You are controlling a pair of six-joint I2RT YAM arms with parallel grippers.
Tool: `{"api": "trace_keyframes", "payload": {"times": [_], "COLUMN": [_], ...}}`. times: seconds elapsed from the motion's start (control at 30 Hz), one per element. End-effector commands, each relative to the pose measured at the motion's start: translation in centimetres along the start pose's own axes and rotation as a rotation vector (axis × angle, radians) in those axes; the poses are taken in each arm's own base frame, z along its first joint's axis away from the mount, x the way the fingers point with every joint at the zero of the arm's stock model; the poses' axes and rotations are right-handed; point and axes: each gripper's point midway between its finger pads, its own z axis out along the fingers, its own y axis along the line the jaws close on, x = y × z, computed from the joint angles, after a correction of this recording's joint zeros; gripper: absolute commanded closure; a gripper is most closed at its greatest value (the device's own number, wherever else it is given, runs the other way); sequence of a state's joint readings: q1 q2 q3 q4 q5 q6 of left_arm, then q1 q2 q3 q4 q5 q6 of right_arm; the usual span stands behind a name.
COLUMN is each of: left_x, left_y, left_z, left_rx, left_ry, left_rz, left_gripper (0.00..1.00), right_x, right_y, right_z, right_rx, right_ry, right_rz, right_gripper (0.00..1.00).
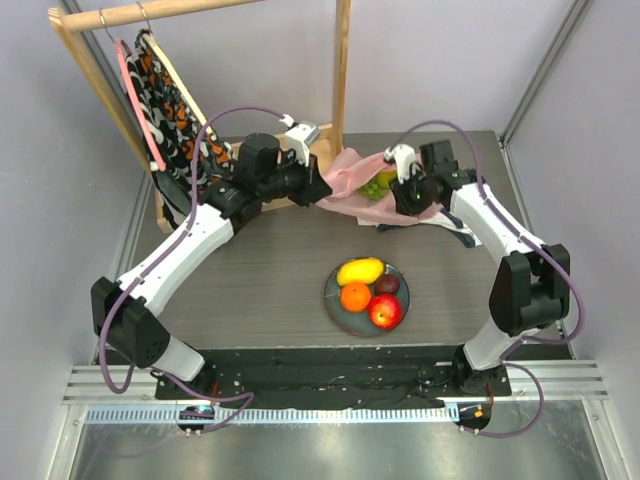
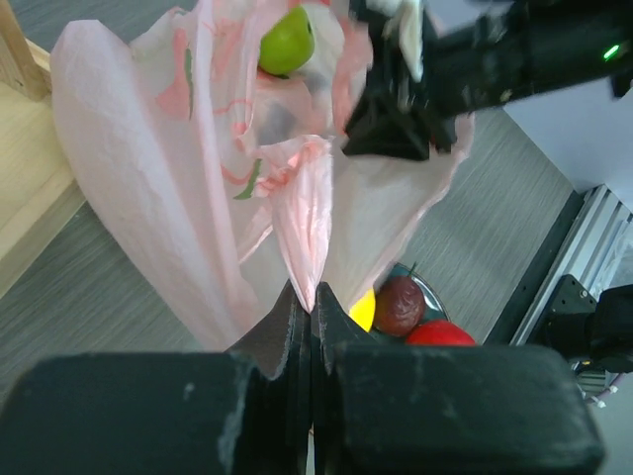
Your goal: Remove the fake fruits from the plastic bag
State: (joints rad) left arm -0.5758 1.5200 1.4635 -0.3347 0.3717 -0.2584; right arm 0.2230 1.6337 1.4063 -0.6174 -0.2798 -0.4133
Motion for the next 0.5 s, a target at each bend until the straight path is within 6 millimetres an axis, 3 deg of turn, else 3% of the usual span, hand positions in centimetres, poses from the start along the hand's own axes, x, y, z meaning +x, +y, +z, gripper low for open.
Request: {"api": "trace_keyframes", "payload": {"times": [0.0,0.07,0.13,0.27,0.47], "left_x": [-0.5,-0.2,0.4,1.8,3.7], "left_y": [-1.6,-1.7,-2.1,-2.4,-3.8], "left_z": [-2.4,-2.7,-2.7,-1.8,-0.7], "left_rx": [0.031,0.037,0.065,0.087,0.121], "left_ry": [-0.042,-0.041,-0.024,0.010,0.050], "left_rz": [0.023,0.023,0.012,-0.025,-0.033], "left_gripper": [1.00,1.00,1.00,1.00,1.00], "right_x": [7.6,10.0,10.1,7.1,3.4], "right_y": [1.2,3.2,3.9,2.1,-0.9], "right_z": [-2.6,-4.8,-5.8,-6.1,-3.2], "right_rx": [0.073,0.056,0.048,0.124,0.171], "right_ry": [0.177,0.185,0.163,0.088,0.034], "right_rz": [0.001,0.024,0.034,0.031,0.004], "right_gripper": [0.69,0.69,0.69,0.64,0.53]}}
